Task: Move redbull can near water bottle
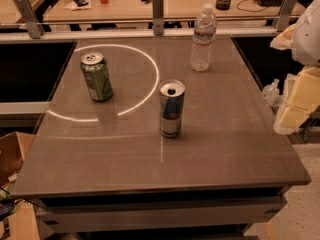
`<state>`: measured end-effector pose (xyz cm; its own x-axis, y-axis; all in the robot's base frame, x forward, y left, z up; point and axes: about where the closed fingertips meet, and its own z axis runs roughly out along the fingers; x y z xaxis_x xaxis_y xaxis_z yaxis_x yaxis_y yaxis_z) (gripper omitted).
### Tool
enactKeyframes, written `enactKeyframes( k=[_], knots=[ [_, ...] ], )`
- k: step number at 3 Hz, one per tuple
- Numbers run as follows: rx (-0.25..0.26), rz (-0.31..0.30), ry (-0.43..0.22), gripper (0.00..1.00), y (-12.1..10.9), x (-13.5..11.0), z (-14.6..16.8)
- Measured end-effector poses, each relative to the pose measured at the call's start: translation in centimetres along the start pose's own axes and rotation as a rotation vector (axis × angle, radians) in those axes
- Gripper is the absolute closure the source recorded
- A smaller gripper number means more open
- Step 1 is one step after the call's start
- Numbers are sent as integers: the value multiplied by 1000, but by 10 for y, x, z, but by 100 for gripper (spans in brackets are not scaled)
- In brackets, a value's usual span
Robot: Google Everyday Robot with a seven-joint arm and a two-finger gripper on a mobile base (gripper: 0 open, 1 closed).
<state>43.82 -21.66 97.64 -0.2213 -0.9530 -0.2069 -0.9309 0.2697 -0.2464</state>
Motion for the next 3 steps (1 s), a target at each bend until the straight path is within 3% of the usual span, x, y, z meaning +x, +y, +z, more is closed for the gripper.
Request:
enactKeyframes(
  k=[1,2,3],
  knots=[
    [0,0,0,0,0,0,0],
    [-2,49,-75,0,5,3,0],
    [-4,96,-222,0,17,15,20]
  ],
)
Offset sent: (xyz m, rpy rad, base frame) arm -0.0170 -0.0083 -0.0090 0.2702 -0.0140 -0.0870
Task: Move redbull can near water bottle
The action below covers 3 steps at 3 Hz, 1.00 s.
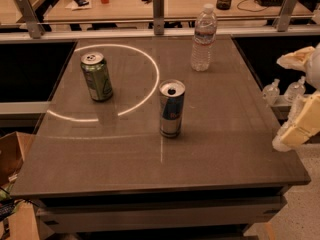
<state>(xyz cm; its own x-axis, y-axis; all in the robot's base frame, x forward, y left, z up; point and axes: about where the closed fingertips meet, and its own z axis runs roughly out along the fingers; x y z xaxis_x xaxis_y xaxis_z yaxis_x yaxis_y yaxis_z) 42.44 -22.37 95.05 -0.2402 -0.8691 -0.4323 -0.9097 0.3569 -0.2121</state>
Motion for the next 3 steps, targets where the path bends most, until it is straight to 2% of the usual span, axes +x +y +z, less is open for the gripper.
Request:
enactKeyframes(
  k=[1,2,3],
  knots=[
    [33,2,-206,0,-6,13,27],
    [10,-21,-459,0,5,6,49],
    [-31,-25,-747,0,23,-10,45]
  ],
)
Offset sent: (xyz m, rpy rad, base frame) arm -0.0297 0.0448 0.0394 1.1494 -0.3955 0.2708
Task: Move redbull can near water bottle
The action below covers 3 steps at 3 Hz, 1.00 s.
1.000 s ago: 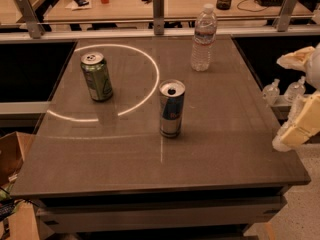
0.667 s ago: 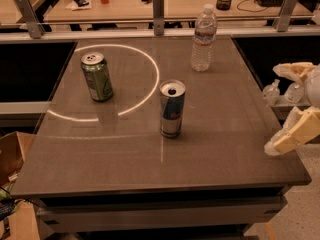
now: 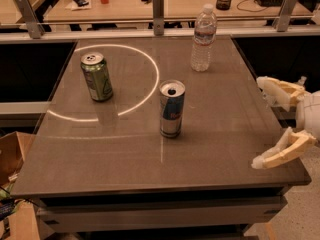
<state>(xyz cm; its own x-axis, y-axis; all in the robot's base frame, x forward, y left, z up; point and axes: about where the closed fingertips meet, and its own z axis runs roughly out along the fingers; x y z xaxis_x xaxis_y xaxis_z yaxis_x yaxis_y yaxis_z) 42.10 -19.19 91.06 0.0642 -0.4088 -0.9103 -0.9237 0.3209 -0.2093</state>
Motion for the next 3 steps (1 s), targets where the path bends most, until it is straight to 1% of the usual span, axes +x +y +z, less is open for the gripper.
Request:
enactKeyframes(
  k=[1,2,3],
  knots=[
    [-6,79,-192,0,17,-28,-2],
    [-3,86,-223,0,17,-38,-4],
    [-4,85,-220,0,17,-38,-3]
  ],
)
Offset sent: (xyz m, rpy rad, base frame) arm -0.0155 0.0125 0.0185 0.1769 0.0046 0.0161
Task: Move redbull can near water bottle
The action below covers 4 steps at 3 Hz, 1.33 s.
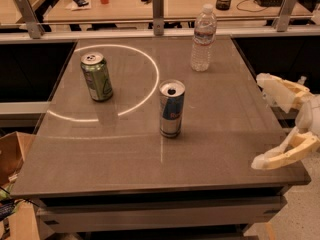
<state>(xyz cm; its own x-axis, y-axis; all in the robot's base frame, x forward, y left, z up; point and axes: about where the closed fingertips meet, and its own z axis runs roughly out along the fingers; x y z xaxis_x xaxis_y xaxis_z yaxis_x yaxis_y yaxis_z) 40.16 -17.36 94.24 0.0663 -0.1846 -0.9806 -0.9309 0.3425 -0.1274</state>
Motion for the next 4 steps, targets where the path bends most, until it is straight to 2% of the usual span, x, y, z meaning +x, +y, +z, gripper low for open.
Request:
enactKeyframes(
  k=[1,2,3,4],
  knots=[
    [-4,32,-3,0,13,7,11],
    [35,63,-43,0,29,13,30],
    [110,62,-48,0,37,15,51],
    [185,44,-14,0,40,21,69]
  ],
)
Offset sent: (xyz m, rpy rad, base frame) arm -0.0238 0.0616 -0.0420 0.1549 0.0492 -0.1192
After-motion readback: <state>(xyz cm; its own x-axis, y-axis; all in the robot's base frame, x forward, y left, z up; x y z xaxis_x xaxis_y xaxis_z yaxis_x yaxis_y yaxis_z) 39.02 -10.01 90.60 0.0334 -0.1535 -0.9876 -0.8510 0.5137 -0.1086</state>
